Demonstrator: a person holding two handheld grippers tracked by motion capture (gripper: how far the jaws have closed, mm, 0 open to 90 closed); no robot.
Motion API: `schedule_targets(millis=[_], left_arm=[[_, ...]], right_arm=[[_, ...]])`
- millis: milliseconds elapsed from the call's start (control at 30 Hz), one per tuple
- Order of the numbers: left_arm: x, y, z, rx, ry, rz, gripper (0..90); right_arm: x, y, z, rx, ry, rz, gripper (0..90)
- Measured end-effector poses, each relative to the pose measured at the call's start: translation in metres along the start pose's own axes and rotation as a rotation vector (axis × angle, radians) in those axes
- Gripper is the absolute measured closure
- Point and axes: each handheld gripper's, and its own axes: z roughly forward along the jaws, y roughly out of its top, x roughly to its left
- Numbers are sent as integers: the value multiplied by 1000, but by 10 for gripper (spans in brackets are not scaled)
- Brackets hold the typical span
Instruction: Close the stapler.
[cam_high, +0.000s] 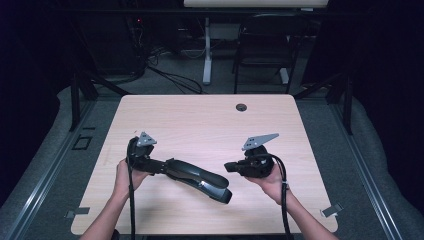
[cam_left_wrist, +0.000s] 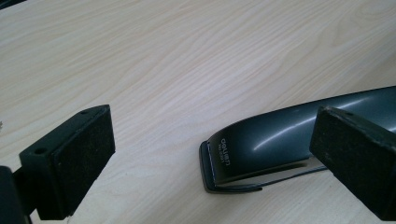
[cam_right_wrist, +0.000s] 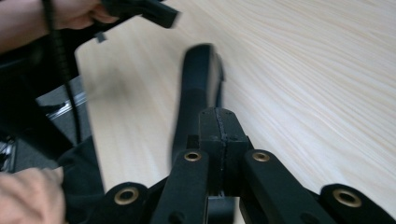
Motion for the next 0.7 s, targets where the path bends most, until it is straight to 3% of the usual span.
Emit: schedule_targets(millis=[133, 233, 333, 400, 467, 700], left_arm=[[4, -2, 3, 14, -4, -12, 0], [6, -3, 5, 25, -9, -19, 0], [8, -3, 6, 27, -13, -22, 0], [9, -3, 6, 32, -17, -20, 0], [8, -3, 7, 35, -20, -19, 0], [8, -3, 7, 35, -22, -19, 0]], right_arm=[[19, 4, 9, 36, 54, -59, 900], [31, 3, 22, 99, 81, -107, 900], [34, -1, 32, 162, 65, -141, 900], [34, -4, 37, 200, 23, -167, 900], [32, -4, 37, 206, 33, -172, 900], [37, -2, 37, 231, -10, -242, 900]])
